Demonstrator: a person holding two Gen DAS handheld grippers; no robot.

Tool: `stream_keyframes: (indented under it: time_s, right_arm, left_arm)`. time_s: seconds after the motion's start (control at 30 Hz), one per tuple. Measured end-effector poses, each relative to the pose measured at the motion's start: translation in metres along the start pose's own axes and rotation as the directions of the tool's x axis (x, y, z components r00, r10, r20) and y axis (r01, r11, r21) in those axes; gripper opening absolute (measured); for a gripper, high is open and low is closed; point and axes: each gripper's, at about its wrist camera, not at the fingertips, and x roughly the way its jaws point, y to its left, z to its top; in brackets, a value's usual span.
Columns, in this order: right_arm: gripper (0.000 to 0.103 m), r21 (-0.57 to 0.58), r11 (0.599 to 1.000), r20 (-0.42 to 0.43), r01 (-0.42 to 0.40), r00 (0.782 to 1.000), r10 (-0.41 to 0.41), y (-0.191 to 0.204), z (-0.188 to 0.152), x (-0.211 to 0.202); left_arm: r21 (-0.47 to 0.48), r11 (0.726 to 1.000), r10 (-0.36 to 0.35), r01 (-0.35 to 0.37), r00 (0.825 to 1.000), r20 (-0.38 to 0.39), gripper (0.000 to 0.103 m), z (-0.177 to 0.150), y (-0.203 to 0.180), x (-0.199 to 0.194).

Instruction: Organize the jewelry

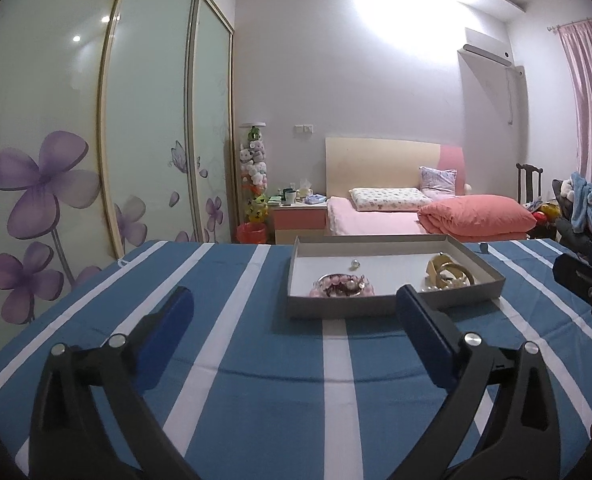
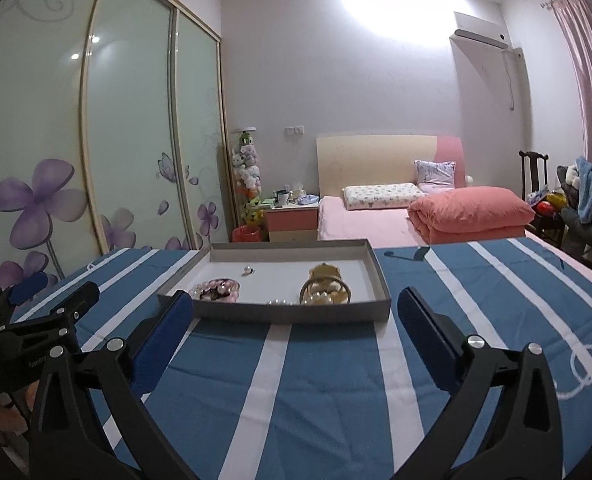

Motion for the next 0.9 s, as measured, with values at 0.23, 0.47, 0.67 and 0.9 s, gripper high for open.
stream_keyframes:
  time_s: [0.23,0.47,0.67,0.9]
  right_arm:
    - [0.101,-0.011,1.0,-0.009,0.015,1.0,-0.015,0.003,-0.019,-0.01]
    - [0.101,0.004,1.0,0.007,0.012,1.0,-0.013,0.001,-0.021,-0.016]
    - [0.101,0.014,1.0,0.009,0.011,1.0,-0.011,-0.001,-0.021,-0.018]
    - [0.101,0.015,1.0,0.011,0.01,1.0,-0.011,0.0,-0.022,-0.018]
  left_arm:
    - [0.009,1.0,-0.025,0.025,1.0,0.009,0.099,-0.005,-0.001,-0.014]
    - [0.022,0.999,-0.037,0.037,0.999,0.014,0.098,-0.004,-0.008,-0.018]
    - [0.014,0.999,-0.035,0.035,0.999,0.015,0.098,-0.002,-0.007,-0.018]
    - [0.015,0.999,-0.036,0.035,0.999,0.013,0.098,-0.002,-0.007,-0.018]
